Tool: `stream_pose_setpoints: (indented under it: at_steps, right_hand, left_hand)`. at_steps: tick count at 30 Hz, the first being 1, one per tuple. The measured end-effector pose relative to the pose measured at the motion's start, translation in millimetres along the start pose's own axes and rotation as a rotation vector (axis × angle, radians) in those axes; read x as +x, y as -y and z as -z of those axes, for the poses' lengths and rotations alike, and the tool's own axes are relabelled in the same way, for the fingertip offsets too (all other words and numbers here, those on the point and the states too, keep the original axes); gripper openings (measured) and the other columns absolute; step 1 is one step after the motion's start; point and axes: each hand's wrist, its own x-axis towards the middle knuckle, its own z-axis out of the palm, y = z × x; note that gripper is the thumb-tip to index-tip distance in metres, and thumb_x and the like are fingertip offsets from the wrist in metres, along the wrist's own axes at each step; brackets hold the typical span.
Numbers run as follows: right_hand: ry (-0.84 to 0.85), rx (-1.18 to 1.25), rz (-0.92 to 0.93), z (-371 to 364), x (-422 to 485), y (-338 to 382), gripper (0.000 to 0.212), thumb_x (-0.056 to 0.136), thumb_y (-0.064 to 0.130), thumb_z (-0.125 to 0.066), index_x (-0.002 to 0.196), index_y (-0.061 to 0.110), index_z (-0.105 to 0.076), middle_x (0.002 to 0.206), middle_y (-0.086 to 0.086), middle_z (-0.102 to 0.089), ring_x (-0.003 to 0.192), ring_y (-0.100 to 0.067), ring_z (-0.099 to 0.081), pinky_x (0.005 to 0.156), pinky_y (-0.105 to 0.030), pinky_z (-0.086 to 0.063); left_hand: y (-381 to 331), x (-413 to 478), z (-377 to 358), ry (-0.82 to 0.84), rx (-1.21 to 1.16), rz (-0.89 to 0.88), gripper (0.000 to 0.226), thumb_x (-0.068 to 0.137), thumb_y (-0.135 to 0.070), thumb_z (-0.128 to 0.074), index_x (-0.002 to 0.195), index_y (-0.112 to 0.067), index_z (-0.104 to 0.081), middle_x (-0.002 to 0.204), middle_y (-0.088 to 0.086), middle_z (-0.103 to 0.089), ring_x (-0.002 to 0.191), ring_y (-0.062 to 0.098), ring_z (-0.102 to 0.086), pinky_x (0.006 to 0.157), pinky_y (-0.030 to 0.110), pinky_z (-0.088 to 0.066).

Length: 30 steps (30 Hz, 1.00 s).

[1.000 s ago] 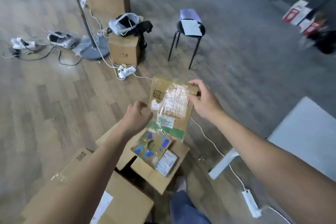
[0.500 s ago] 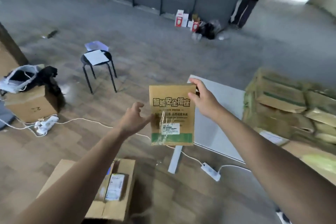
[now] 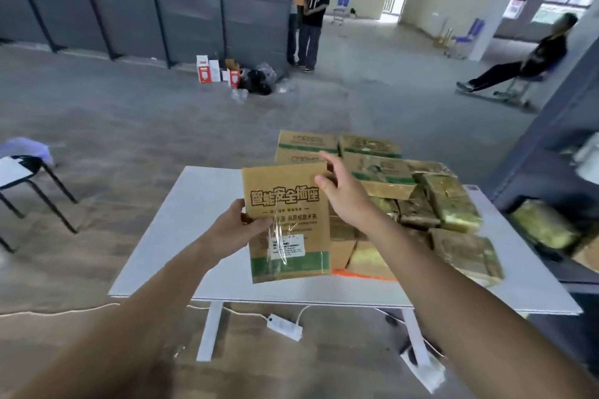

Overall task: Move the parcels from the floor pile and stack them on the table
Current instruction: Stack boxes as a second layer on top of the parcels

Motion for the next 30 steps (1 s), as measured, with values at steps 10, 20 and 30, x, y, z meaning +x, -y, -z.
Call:
stream_pose_setpoints:
  at_steps: [10,20,30]
  right_hand:
    - [-0.013,0.026,-0.192,65.1,-10.7,-72.4,0.064,0.096,0.054,-0.045,0.151,0.037,-0.018,0.158,0.006,-0.026,0.133,-0.022,-0.043,0.105,-0.050,-0.040]
    - [0.125,-0.175,-0.299,80.7,30.4,-91.9,0.054,0.093,0.061,-0.046,0.140,0.034,-0.042,0.136,0.008,-0.052,0.114,-0.014,-0.053,0.094,-0.042,-0.048]
    - [0.178,-0.188,-0.431,35.6,82.5,-103.1,0.070,0.089,0.072,-0.037,0.145,0.030,-0.036,0.146,0.003,-0.046,0.133,-0.026,-0.044,0.106,-0.052,-0.037]
  left_hand:
    - [-43.7,43.8,-69.0,0.141,0.075,-0.028,0.020,0.099,-0.035,-0.049,0.119,-0.037,-0.051,0.111,-0.014,-0.062,0.104,0.012,-0.058,0.098,0.037,-0.044]
    - [-57.0,113.3,-80.7,0.326,0.422,-0.147,0.025,0.098,-0.034,-0.048,0.122,-0.036,-0.056,0.107,-0.013,-0.068,0.100,0.010,-0.062,0.094,0.036,-0.048]
    - [-52.1,176.3,-63.1,0.246,0.649,-0.338,0.030,0.100,-0.035,-0.041,0.128,-0.028,-0.052,0.117,-0.004,-0.062,0.102,0.013,-0.060,0.086,0.034,-0.054]
